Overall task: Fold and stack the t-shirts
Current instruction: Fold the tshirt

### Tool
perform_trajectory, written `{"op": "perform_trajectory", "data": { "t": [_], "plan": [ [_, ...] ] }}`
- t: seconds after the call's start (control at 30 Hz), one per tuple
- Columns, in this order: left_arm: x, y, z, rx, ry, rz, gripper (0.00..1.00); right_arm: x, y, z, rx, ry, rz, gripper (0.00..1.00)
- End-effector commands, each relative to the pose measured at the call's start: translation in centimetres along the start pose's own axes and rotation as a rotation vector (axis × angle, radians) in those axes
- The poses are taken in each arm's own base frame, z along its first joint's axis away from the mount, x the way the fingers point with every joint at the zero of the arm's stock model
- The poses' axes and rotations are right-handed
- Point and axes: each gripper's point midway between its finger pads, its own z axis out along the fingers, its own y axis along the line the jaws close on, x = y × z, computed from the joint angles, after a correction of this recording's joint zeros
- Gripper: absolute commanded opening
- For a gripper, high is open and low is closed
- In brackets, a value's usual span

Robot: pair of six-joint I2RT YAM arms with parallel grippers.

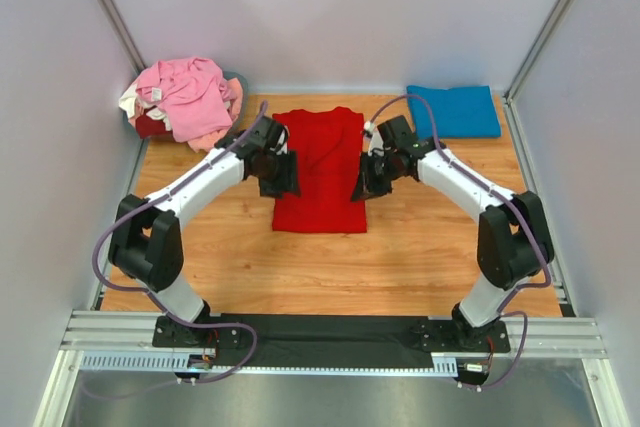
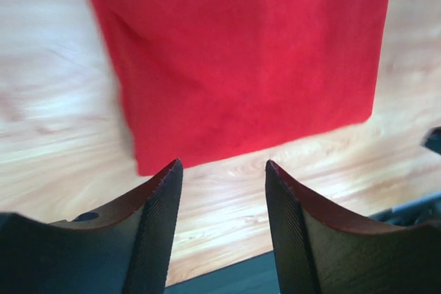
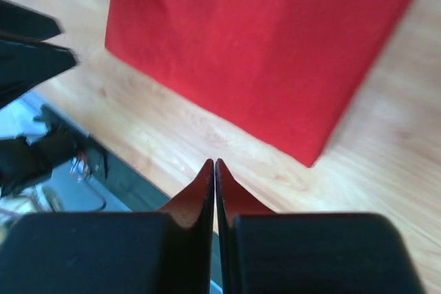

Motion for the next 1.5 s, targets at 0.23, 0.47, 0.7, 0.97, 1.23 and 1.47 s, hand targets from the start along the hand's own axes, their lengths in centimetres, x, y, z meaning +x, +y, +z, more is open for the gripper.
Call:
{"op": "perform_trajectory", "data": {
  "t": [0.23,0.47,0.7,0.97,1.23,1.47],
  "plan": [
    [5.2,-1.1,4.2,0.187,0.074,-0.017,0.54,5.4,-0.5,5.7,-0.219,0.141,0.044,0.00],
    [8.9,2.4,6.5,0.084,0.142,-0.029,0.52,10.0,-5.9,9.7,-0.117,0.242,0.094,0.00],
    [12.0,5.1,8.4,0.007,0.201,-0.041,0.49,11.6,-8.0,10.0,-0.049,0.262,0.114,0.00],
    [14.1,6.9,8.7,-0.039,0.229,-0.034,0.48,13.7,-8.8,9.3,-0.026,0.266,0.139,0.01],
    [9.7,4.6,2.4,-0.012,0.082,0.006,0.59,11.0,-6.0,4.6,-0.020,0.172,0.067,0.33],
    [6.8,4.3,-3.6,-0.034,-0.092,0.036,0.74,9.5,-4.0,0.0,0.005,0.072,0.008,0.59]
  ]
}}
